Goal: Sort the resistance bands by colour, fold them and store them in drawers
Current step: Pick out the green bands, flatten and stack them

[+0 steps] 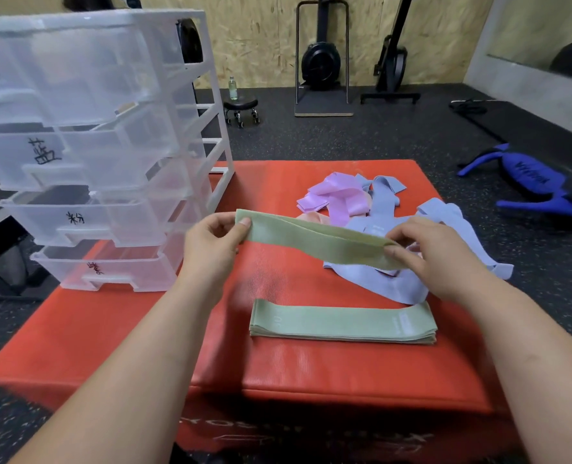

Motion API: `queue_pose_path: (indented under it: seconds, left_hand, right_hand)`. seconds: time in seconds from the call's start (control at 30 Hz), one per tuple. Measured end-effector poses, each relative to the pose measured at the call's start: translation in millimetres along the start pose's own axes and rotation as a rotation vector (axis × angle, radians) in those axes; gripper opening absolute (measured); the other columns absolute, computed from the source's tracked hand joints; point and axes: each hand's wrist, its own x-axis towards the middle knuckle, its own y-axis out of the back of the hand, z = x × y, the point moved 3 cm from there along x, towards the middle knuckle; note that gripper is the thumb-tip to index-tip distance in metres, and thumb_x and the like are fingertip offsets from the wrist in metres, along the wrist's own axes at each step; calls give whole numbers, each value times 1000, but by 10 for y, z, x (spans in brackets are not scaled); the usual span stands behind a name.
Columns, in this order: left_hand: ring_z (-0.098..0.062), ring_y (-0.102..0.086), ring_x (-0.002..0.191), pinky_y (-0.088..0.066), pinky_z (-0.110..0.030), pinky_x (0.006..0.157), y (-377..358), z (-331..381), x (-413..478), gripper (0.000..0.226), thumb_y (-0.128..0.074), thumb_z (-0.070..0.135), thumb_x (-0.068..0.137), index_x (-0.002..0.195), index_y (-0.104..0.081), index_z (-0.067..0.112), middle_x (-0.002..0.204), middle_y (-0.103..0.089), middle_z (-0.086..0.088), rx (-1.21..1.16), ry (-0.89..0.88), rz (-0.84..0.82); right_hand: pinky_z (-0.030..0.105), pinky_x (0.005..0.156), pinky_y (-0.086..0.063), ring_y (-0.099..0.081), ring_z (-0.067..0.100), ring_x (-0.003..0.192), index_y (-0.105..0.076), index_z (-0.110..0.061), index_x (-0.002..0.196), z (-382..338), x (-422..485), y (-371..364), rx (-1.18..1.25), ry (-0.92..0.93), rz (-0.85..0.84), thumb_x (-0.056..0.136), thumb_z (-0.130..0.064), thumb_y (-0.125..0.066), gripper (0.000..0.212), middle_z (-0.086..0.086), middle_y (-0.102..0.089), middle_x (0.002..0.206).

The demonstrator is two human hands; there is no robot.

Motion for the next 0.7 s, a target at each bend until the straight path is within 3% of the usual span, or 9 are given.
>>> queue_pose_path:
  seconds: [0.1,0.17,0.3,0.4,0.5,0.57,0.7]
  left_hand:
    - [-7,-59,72,-49,-29,72,21,20,-101,7,-76,21,97,102,-79,18,87,-75,1,-10,5,-2]
    - [-8,-59,72,-50,-29,72,43,30,-158,7,-76,22,97,101,-80,19,87,-75,2,-8,11,1]
    - [-11,-58,74,-49,-31,71,73,11,-291,4,-76,20,97,99,-79,19,88,-75,-1,9,47,1]
    - [-13,-58,71,-48,-30,70,95,5,-370,4,-78,20,95,95,-77,17,86,-72,-6,64,60,-18]
    - [-13,-59,68,-48,-30,69,123,4,-459,7,-80,20,93,93,-76,13,82,-71,-6,101,87,-38]
    - [-13,-58,67,-47,-31,68,141,11,-516,8,-80,20,92,91,-76,14,80,-70,-4,118,111,-51]
    - [-15,-53,65,-47,-32,66,176,1,-578,16,-81,20,91,98,-76,6,72,-64,-1,179,199,-100]
  right_hand:
    - [33,80,-43,-55,-5,95,-66,-37,99,-11,-88,57,37,-65,-7,100,-33,-63,5,-18,-65,99]
    - [35,79,-47,-59,-2,94,-67,-37,104,-13,-165,80,93,-129,-7,100,-36,-63,6,-18,-69,98]
    - [25,66,-51,-64,10,70,-74,-34,105,-76,-363,185,333,-225,88,91,-29,-79,16,-15,-74,92]
    - [15,57,-47,-60,4,58,-78,-23,98,-82,-527,225,528,-304,125,83,-23,-88,17,-12,-72,71]
    - [21,65,-54,-69,6,70,-78,-17,106,-35,-673,215,662,-363,55,82,-16,-87,25,4,-74,88]
    - [18,66,-55,-66,2,68,-77,-14,113,14,-758,212,719,-396,21,84,-9,-84,30,-4,-66,84]
    - [30,74,-56,-72,11,76,-76,-15,116,140,-861,218,783,-507,111,87,-11,-82,30,9,-80,92]
